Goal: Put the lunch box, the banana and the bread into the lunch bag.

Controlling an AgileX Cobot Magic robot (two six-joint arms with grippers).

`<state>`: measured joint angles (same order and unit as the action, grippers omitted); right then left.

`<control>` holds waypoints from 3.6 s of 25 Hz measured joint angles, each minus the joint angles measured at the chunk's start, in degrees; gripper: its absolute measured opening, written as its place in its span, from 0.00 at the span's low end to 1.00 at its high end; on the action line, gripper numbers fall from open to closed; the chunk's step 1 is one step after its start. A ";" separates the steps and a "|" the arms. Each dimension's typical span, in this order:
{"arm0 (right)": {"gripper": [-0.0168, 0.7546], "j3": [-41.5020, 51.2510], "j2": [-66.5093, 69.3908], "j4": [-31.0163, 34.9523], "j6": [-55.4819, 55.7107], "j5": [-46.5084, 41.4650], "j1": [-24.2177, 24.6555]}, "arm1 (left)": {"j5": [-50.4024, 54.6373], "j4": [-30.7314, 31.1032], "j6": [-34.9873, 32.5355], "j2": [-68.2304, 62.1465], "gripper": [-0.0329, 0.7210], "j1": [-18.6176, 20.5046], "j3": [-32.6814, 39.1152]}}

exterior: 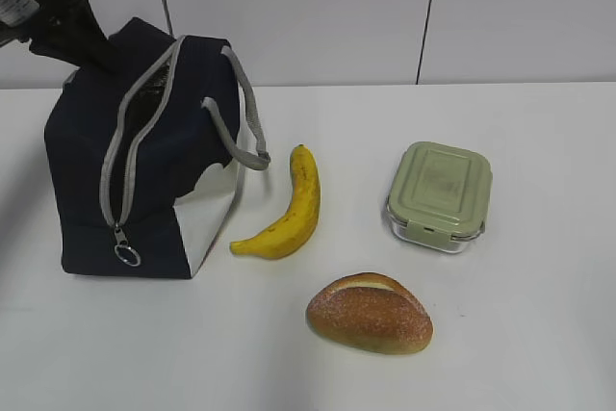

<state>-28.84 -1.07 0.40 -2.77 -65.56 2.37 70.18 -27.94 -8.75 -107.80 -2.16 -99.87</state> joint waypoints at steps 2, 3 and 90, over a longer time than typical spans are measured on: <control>0.63 0.00 0.00 0.00 0.00 0.00 0.00 | 0.05 -0.27 0.00 0.00 0.04 0.00 0.00; 0.63 0.00 0.00 0.00 0.00 0.00 0.00 | 0.05 -0.40 0.00 0.00 0.04 0.00 0.00; 0.82 -32.75 116.47 71.18 -54.57 13.57 12.70 | 0.11 -4.39 -0.15 0.00 0.04 0.00 0.00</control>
<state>-61.59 115.41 71.59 -57.34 -51.99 15.06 70.29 -32.32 -8.90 -107.80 -2.16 -99.87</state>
